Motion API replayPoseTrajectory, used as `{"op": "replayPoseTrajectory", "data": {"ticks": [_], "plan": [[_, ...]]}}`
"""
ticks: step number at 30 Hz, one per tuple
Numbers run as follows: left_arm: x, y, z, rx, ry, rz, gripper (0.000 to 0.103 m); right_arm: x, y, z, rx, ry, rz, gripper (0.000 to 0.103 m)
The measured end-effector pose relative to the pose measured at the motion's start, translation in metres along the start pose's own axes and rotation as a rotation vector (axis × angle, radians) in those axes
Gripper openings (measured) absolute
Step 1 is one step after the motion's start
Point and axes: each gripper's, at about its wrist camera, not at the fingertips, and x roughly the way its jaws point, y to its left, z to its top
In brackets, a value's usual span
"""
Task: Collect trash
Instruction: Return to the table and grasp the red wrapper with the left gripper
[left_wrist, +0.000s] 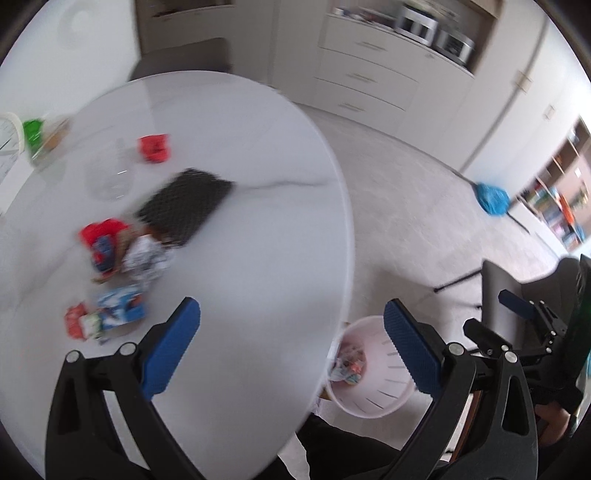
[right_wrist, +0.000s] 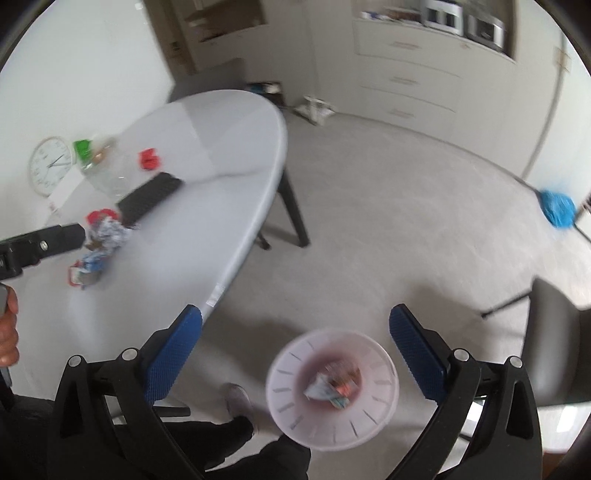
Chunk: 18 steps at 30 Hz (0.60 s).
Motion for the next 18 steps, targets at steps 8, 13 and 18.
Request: {"op": "replayPoseTrajectory", "data": {"ticks": [8, 13, 18], "plan": [[-0.019, 0.106, -0.017, -0.152, -0.045, 0.094, 0.095, 0.03, 0.085, 0.034, -0.168, 0.012, 0.112, 0.101], [-0.018, 0.182, -0.032, -0.245, -0.042, 0.179, 0.095, 0.049, 0.135, 0.041, -0.225, 0.05, 0.178, 0.101], [-0.006, 0.249, -0.046, -0.44, 0.017, 0.243, 0.095, 0.064, 0.18, 0.046, -0.276, 0.081, 0.224, 0.101]]}}
